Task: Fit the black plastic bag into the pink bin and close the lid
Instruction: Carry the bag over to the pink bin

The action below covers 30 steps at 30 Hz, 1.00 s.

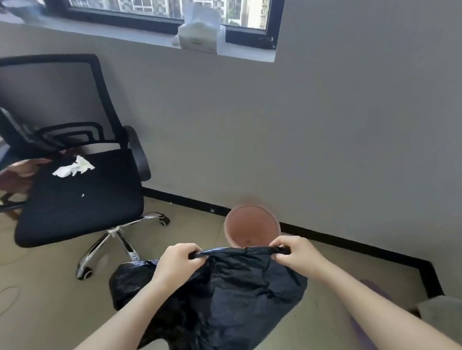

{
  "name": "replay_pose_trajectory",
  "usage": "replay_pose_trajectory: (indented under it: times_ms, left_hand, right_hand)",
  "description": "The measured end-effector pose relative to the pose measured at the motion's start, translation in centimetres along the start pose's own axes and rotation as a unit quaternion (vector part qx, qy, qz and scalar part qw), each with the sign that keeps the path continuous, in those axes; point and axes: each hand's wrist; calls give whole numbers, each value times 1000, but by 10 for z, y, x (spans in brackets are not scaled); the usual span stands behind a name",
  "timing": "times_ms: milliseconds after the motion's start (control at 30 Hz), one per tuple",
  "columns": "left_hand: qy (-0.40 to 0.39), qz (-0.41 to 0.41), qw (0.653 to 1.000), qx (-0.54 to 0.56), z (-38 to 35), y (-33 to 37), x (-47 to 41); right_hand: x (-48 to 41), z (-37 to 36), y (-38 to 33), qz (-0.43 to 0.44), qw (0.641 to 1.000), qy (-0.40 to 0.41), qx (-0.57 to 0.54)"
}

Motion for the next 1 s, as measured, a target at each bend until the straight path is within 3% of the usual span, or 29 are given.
replay_pose_trajectory:
  times_ms: [467, 700, 1000]
  left_hand:
    - [-128, 37, 988, -80, -63, -31, -148]
    - [-130, 54, 987, -71, -156, -104, -210]
    - [-147, -7, 979, -140, -312, -250, -322]
  right_hand:
    - [-93, -60, 73, -197, 977, 57, -57]
    - [-168, -133, 168, -188, 976, 110, -3]
    - [-284, -296, 329, -175, 973, 143, 41]
Point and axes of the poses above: each hand's wrist, its own x-axis away from the middle knuckle, its own z-axis out of the back of the hand, y = z × x, and after that the axes turned 5 degrees about x, right-handed
